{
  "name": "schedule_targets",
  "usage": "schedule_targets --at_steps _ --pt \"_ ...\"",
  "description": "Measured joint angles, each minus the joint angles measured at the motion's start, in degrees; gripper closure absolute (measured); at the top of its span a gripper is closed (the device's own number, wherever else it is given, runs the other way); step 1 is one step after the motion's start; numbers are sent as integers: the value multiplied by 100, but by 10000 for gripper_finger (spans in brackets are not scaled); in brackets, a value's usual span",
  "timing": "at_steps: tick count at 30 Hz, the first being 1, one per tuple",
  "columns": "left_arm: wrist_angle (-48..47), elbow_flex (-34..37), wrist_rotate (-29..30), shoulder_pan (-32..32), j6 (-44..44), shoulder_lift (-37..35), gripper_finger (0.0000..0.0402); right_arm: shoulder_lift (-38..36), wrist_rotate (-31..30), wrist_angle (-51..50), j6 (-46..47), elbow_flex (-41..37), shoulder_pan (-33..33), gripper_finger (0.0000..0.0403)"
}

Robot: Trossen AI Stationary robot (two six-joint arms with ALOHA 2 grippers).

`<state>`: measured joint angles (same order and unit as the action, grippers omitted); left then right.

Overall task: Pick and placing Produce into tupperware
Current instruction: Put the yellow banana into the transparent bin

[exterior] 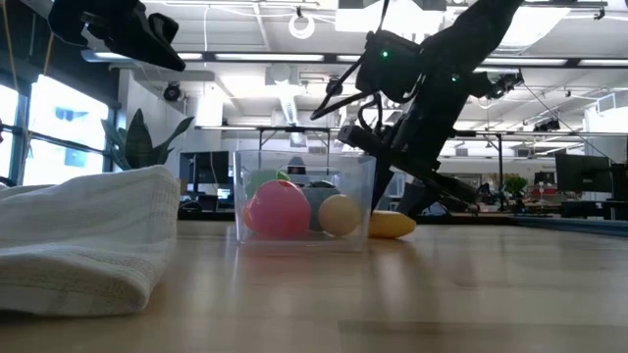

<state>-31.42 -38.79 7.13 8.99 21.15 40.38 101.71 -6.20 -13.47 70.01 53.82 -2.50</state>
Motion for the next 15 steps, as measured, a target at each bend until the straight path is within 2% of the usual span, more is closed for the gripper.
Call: schedule_targets --at_steps 7,15 --pt "0 0 0 0 0 0 399 -2 3 6 1 0 0 244" --pt "-2 0 -2 0 0 0 399 157 90 96 7 28 30 247"
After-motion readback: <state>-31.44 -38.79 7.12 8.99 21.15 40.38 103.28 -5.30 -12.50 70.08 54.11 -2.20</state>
